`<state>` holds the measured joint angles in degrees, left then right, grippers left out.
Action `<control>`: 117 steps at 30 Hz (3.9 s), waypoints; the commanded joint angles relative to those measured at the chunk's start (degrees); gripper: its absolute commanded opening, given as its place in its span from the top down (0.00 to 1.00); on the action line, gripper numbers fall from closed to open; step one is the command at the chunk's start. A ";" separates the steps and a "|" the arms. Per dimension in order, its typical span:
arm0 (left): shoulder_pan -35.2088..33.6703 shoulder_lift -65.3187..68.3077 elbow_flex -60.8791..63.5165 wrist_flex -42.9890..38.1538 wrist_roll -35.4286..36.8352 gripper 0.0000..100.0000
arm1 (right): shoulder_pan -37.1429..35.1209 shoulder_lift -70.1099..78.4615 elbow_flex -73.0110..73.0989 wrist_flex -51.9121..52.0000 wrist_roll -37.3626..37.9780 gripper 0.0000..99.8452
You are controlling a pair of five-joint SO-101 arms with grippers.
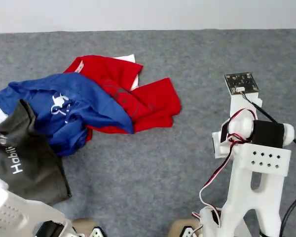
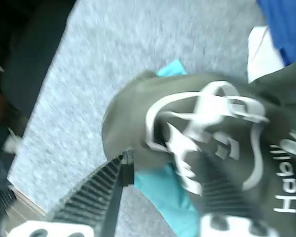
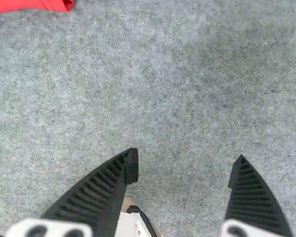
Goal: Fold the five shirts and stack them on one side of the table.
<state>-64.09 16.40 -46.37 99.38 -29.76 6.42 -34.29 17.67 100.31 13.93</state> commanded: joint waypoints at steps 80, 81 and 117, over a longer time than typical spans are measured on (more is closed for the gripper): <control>28.48 -10.02 6.90 1.14 13.89 0.99 | -0.31 0.04 -2.55 1.71 0.62 0.70; 26.81 -11.34 6.90 1.14 13.89 0.99 | -0.31 0.04 -2.55 1.71 0.62 0.70; 8.00 -21.27 13.85 1.05 7.21 0.72 | -0.66 0.04 -2.55 1.80 0.62 0.70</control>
<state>-58.20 -1.27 -32.40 99.38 -21.93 5.98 -34.29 17.67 100.31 13.93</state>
